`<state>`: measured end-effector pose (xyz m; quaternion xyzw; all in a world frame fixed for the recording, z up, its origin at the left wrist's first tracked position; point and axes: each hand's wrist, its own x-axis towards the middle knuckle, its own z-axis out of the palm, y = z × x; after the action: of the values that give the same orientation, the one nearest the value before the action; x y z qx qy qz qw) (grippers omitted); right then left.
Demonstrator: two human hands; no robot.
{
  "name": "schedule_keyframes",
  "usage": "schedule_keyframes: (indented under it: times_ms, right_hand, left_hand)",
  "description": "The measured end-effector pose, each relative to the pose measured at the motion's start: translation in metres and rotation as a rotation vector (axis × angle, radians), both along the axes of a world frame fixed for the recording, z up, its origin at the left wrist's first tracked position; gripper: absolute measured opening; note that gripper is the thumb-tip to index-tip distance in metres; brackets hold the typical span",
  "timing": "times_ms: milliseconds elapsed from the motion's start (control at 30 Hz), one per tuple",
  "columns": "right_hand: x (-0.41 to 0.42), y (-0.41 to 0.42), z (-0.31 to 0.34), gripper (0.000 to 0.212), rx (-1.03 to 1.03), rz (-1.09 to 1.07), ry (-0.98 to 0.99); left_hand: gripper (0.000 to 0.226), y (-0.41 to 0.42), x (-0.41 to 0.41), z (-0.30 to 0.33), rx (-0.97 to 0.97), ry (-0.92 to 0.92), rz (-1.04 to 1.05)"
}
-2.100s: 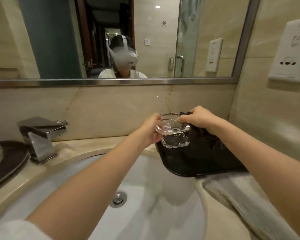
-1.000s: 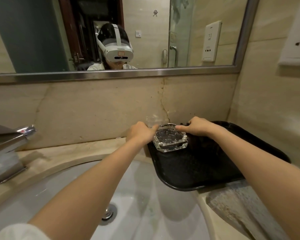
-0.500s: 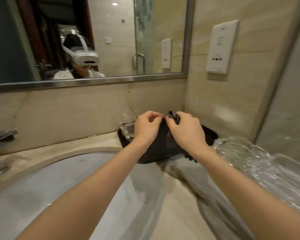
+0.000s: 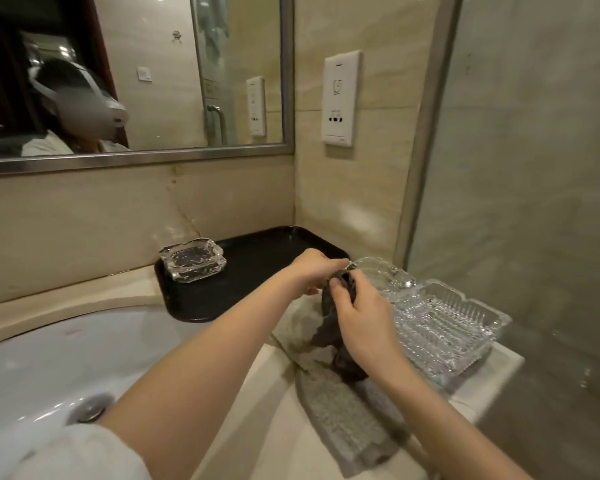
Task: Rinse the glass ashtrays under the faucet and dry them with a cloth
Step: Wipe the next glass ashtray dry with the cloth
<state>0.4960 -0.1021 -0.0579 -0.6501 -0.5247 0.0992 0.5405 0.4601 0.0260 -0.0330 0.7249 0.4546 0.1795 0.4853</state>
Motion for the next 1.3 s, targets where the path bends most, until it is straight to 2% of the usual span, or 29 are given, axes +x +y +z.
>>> schedule_keyframes:
  times_ms: [133, 233, 467, 600, 667, 767, 967, 1067, 1167, 1233, 1300]
  right_hand:
    - [0.006, -0.004, -0.006, 0.008, 0.008, 0.009, -0.011]
    - [0.009, -0.009, -0.016, 0.009, -0.016, -0.001, -0.04]
    - [0.008, -0.014, -0.012, 0.014, -0.042, -0.01, 0.007]
    - [0.003, -0.017, -0.01, 0.012, -0.14, 0.045, 0.013]
    - [0.001, -0.021, -0.009, 0.02, -0.239, 0.084, -0.014]
    - [-0.002, -0.024, -0.005, 0.043, -0.298, 0.147, -0.058]
    - [-0.014, -0.023, 0.018, 0.048, -0.144, 0.145, 0.03]
    - [-0.034, -0.015, 0.03, 0.053, 0.036, 0.15, 0.061]
    - [-0.066, 0.002, 0.041, 0.049, 0.203, 0.182, 0.095]
    - [-0.09, 0.015, 0.046, 0.044, 0.273, 0.264, 0.036]
    - [-0.116, 0.03, 0.049, 0.037, 0.352, 0.351, -0.134]
  left_hand:
    - [0.037, 0.0, 0.013, 0.003, 0.194, 0.235, -0.008]
    - [0.033, 0.0, 0.019, 0.001, 0.274, 0.261, 0.015]
    - [0.012, 0.011, -0.01, -0.001, 0.137, -0.112, 0.164]
    - [0.016, 0.015, -0.041, 0.001, 0.003, -0.366, 0.236]
    - [0.004, 0.012, -0.056, 0.005, -0.026, -0.447, 0.237]
    - [0.014, 0.002, -0.076, 0.011, -0.035, -0.525, 0.251]
    - [0.015, -0.024, -0.127, 0.019, -0.282, -0.747, 0.251]
    - [0.021, -0.041, -0.165, 0.024, -0.385, -0.801, 0.281]
    - [0.03, -0.059, -0.208, 0.026, -0.45, -0.828, 0.255]
    - [0.03, -0.07, -0.234, 0.022, -0.411, -0.852, 0.3]
    - [0.043, -0.079, -0.259, 0.017, -0.335, -0.853, 0.369]
